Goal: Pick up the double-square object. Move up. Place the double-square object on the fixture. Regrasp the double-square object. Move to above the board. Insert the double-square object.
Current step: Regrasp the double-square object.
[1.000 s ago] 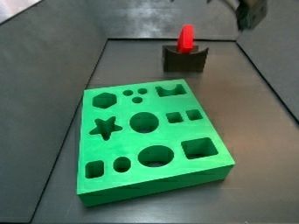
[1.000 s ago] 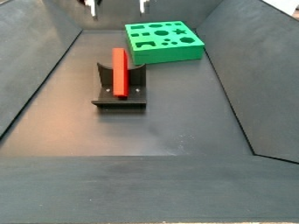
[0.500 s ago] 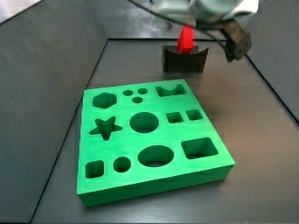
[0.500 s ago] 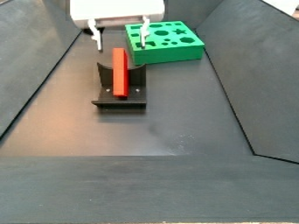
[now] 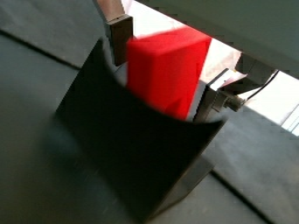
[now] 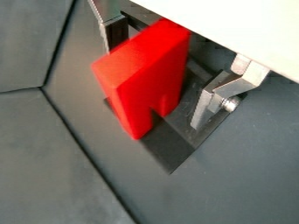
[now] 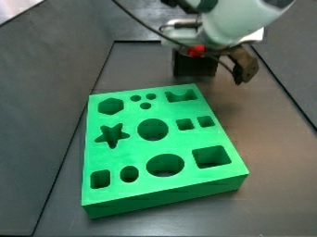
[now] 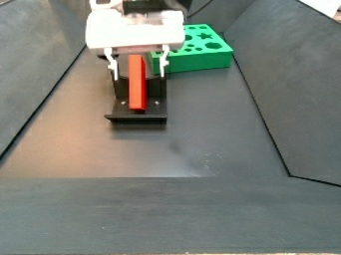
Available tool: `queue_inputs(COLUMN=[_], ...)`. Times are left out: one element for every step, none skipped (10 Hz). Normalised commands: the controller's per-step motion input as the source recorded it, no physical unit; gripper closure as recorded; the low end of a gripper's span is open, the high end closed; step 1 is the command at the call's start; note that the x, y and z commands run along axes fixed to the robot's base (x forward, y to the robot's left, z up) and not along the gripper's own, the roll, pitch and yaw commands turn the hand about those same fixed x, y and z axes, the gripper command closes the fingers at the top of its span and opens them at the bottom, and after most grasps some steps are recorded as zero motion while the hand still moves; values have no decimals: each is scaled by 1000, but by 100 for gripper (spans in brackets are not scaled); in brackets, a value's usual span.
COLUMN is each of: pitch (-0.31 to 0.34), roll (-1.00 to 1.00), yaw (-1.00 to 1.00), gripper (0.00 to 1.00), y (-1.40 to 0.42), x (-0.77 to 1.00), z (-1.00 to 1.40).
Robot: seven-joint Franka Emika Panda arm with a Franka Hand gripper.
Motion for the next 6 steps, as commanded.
queue_inputs(pitch=[-35,-15,-19,-19,-19,-19], roll=[53,43,40,39,40,39], yaw=[-28,-24,-18,-14,-10,-7], gripper=[0,0,0,0,0,0], y=[6,0,-3,-2,-2,-1], x=[64,30,12,13,13,14], z=[-249,-191,-180,-179,-179,-178])
